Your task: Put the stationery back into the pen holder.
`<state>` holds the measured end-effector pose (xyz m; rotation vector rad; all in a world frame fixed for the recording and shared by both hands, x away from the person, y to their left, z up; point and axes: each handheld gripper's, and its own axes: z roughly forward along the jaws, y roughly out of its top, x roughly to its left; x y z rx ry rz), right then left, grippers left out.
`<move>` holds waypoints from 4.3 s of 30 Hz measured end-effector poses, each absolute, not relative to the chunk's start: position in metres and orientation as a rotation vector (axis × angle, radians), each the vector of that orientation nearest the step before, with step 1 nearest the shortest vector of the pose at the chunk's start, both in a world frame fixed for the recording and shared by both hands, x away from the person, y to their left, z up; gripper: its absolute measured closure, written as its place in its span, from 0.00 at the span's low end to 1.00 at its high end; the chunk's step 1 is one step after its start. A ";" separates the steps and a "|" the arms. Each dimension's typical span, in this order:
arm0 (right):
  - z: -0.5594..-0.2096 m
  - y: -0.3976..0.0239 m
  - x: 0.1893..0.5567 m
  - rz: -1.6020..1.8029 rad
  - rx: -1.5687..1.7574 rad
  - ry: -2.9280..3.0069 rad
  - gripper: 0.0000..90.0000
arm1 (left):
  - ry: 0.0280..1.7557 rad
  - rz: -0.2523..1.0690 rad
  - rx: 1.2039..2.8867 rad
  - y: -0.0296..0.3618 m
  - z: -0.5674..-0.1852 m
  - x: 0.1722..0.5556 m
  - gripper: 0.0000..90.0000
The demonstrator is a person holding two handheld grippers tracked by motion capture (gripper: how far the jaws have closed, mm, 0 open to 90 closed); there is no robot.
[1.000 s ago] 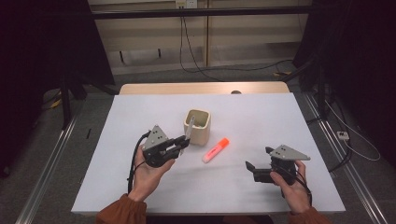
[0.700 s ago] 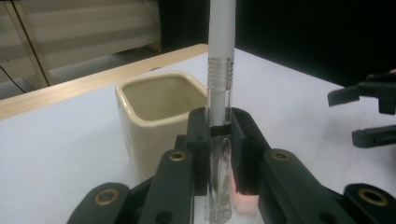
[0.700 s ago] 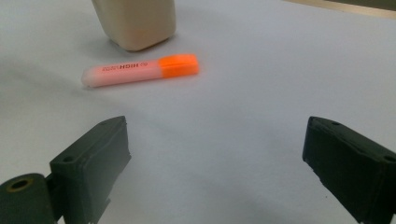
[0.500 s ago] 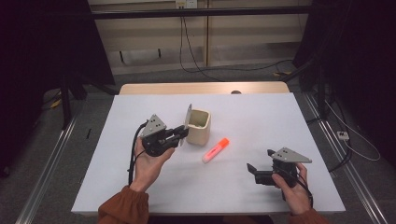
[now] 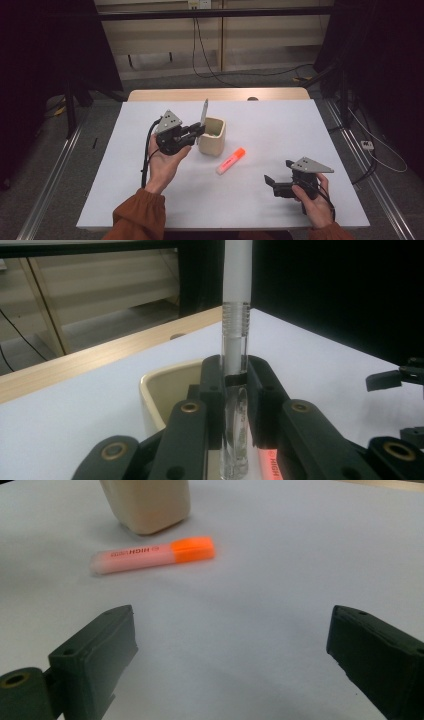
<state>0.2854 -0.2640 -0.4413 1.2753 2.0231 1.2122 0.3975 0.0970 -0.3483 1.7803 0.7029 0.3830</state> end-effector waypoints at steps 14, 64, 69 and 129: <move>-0.444 -0.266 0.287 1.226 1.290 2.035 0.06 | 0.720 0.395 1.751 0.084 -0.340 0.424 0.89; -0.444 -0.260 0.286 1.214 1.260 2.066 0.07 | 0.727 0.430 1.787 0.058 -0.375 0.447 0.89; -0.444 -0.260 0.286 1.211 1.257 2.070 0.07 | 0.730 0.425 1.797 0.058 -0.381 0.447 0.88; -0.446 -0.256 0.293 1.305 1.279 2.082 0.12 | 0.848 0.460 1.906 0.135 -0.399 0.382 0.12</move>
